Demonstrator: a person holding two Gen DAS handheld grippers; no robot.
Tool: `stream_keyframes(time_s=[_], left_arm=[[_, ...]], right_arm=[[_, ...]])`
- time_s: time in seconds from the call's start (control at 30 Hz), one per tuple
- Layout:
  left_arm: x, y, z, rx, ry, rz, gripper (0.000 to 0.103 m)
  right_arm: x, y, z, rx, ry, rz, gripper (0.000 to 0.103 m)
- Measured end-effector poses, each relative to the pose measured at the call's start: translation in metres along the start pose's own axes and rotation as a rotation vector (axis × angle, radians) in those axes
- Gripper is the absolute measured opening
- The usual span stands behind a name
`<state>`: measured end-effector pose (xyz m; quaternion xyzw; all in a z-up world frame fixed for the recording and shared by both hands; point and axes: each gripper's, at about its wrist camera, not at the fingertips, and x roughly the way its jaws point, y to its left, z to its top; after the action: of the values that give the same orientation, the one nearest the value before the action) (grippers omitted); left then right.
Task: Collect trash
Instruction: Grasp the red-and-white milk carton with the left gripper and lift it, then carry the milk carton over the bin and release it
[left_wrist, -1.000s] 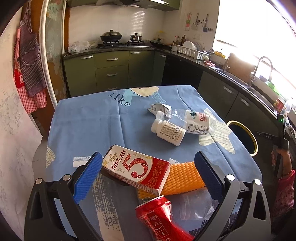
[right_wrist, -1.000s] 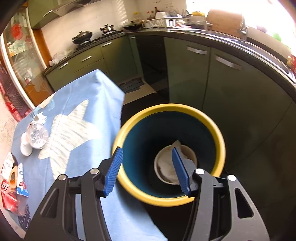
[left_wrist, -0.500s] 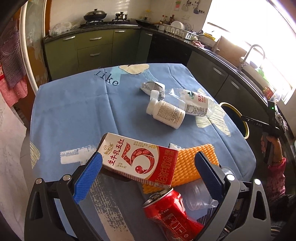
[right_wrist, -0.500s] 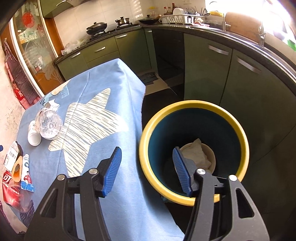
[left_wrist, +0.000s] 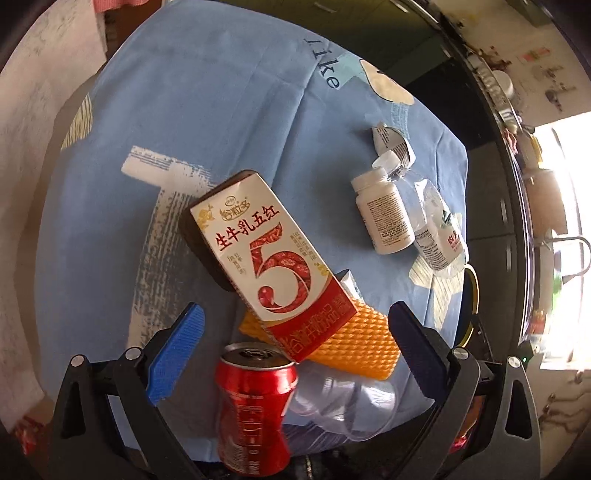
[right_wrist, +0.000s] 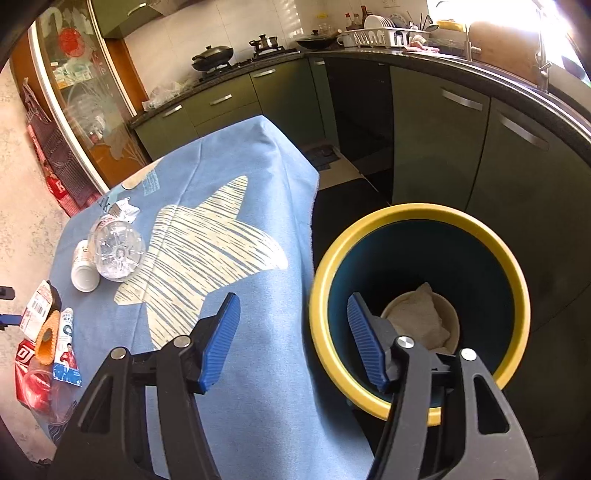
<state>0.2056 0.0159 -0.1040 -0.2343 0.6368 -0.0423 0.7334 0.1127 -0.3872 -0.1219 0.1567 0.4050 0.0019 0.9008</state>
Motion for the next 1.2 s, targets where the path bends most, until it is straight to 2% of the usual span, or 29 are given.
stream_keyframes(time_s=[0.23,0.33,0.4,0.43,0.5,0.67,0.97,1.1,1.2], left_arm=[[0.02,-0.015,0.004,-0.104,0.021,0.111,0.098],[0.025,-0.013,0.005,-0.123,0.033,0.135,0.088],[0.029,-0.012,0.006,-0.121,0.047,0.155,0.078],[0.031,-0.011,0.006,-0.115,0.052,0.166,0.075],[0.034,-0.01,0.005,-0.102,0.065,0.172,0.062],[0.029,-0.012,0.002,-0.035,0.057,0.191,0.055],[0.002,-0.013,0.003,0.079,0.01,0.193,0.051],[-0.003,-0.015,0.002,0.119,0.007,0.19,0.051],[0.002,-0.017,-0.001,0.168,0.039,0.228,0.051]], right_arm=[[-0.002,-0.009,-0.002,0.024,-0.027,0.055,0.059],[-0.004,-0.011,-0.002,0.027,-0.043,0.069,0.059],[-0.006,-0.012,-0.002,0.03,-0.052,0.078,0.06],[-0.006,-0.012,-0.002,0.033,-0.056,0.084,0.06],[-0.007,-0.013,-0.001,0.039,-0.065,0.094,0.06],[-0.007,-0.013,0.0,0.042,-0.071,0.102,0.06],[-0.011,-0.014,0.0,0.044,-0.074,0.096,0.06],[-0.013,-0.012,-0.002,0.034,-0.065,0.092,0.06],[-0.012,-0.01,-0.002,0.021,-0.051,0.088,0.06]])
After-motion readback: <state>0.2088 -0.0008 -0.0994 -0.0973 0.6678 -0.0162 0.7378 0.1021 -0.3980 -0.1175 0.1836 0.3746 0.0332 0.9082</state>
